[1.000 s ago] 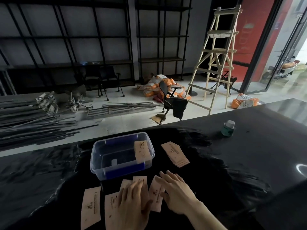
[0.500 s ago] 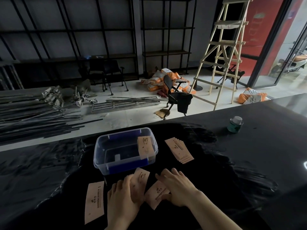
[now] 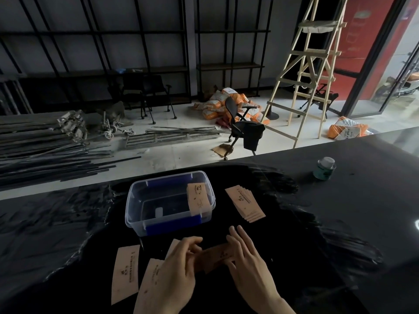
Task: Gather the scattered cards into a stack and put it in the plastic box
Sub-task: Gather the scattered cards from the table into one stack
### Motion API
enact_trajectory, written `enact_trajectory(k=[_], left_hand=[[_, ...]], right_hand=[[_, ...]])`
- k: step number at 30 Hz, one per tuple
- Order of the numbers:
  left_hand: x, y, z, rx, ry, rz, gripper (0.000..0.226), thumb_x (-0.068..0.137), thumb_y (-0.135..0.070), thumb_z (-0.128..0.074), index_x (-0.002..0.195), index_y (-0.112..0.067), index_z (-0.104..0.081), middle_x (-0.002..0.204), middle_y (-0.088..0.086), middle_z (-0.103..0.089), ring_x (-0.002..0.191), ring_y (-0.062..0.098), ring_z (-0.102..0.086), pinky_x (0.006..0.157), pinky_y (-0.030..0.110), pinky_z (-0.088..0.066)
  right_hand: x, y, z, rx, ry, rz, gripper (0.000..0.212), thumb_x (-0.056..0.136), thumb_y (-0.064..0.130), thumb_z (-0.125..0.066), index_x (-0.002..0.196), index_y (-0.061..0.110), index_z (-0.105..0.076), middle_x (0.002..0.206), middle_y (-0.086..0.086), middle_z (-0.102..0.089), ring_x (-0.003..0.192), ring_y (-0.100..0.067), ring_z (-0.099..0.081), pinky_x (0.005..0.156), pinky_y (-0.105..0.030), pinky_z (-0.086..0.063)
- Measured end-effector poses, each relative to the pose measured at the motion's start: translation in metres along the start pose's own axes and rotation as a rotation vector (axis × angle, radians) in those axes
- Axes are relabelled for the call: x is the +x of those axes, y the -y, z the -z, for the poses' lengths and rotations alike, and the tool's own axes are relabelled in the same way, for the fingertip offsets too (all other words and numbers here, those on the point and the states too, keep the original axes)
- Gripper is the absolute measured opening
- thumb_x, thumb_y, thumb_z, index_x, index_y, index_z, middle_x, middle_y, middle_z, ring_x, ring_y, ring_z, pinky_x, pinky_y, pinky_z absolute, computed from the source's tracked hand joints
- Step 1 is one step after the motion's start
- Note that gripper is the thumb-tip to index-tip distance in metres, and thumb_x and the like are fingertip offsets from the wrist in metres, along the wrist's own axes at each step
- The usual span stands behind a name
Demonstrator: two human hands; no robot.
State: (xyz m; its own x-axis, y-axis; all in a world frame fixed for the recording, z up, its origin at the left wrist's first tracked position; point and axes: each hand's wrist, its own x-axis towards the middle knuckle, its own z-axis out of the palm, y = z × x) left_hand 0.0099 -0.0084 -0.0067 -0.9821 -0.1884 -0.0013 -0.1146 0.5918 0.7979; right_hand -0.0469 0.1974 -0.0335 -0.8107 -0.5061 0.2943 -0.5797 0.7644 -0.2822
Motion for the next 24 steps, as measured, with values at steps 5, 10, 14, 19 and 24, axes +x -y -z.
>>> enact_trajectory(k=[5, 10, 14, 19, 24], left_hand=[[0.001, -0.021, -0.028, -0.229, 0.01, -0.043, 0.032, 0.105, -0.011, -0.049, 0.125, -0.035, -0.057, 0.114, -0.011, -0.07, 0.109, 0.0, -0.067, 0.095, 0.031, -0.058], [0.0, -0.027, -0.03, -0.268, -0.043, -0.013, 0.028, 0.104, -0.014, -0.051, 0.121, -0.036, -0.053, 0.114, -0.011, -0.07, 0.108, 0.005, -0.069, 0.091, 0.03, -0.06], [-0.005, -0.007, 0.008, 0.224, -0.294, 0.196, 0.031, 0.092, -0.027, -0.064, 0.116, -0.041, -0.05, 0.121, -0.013, -0.061, 0.119, 0.012, -0.058, 0.098, 0.028, -0.048], [-0.022, -0.008, 0.053, 0.544, -0.088, 0.483, 0.073, 0.086, -0.056, -0.056, 0.151, -0.033, -0.03, 0.151, -0.006, -0.046, 0.14, 0.019, -0.043, 0.115, 0.039, -0.037], [-0.029, -0.02, 0.065, 0.542, 0.004, 0.451, 0.067, 0.091, -0.06, -0.055, 0.149, -0.034, -0.033, 0.144, -0.007, -0.054, 0.133, 0.016, -0.051, 0.113, 0.036, -0.04]], right_hand=[[0.001, -0.003, -0.011, 0.037, 0.045, 0.017, 0.093, 0.094, 0.031, -0.069, 0.165, 0.025, -0.01, 0.172, -0.006, -0.01, 0.158, -0.025, -0.008, 0.123, -0.035, -0.025], [0.007, -0.002, -0.014, -0.202, 0.075, 0.115, 0.073, 0.09, 0.04, -0.059, 0.155, 0.013, -0.041, 0.158, -0.011, -0.049, 0.151, -0.036, -0.034, 0.119, -0.053, -0.017], [0.017, -0.001, -0.015, -0.172, 0.08, 0.09, 0.066, 0.096, 0.046, -0.05, 0.154, 0.016, -0.043, 0.149, -0.005, -0.056, 0.148, -0.032, -0.039, 0.125, -0.049, -0.022], [0.023, 0.003, -0.011, -0.156, 0.12, 0.07, 0.064, 0.097, 0.05, -0.05, 0.152, 0.018, -0.047, 0.149, -0.004, -0.057, 0.148, -0.031, -0.039, 0.124, -0.049, -0.024], [0.026, 0.003, -0.013, -0.153, 0.133, 0.064, 0.063, 0.098, 0.053, -0.044, 0.152, 0.02, -0.047, 0.151, -0.004, -0.055, 0.149, -0.031, -0.039, 0.124, -0.051, -0.026]])
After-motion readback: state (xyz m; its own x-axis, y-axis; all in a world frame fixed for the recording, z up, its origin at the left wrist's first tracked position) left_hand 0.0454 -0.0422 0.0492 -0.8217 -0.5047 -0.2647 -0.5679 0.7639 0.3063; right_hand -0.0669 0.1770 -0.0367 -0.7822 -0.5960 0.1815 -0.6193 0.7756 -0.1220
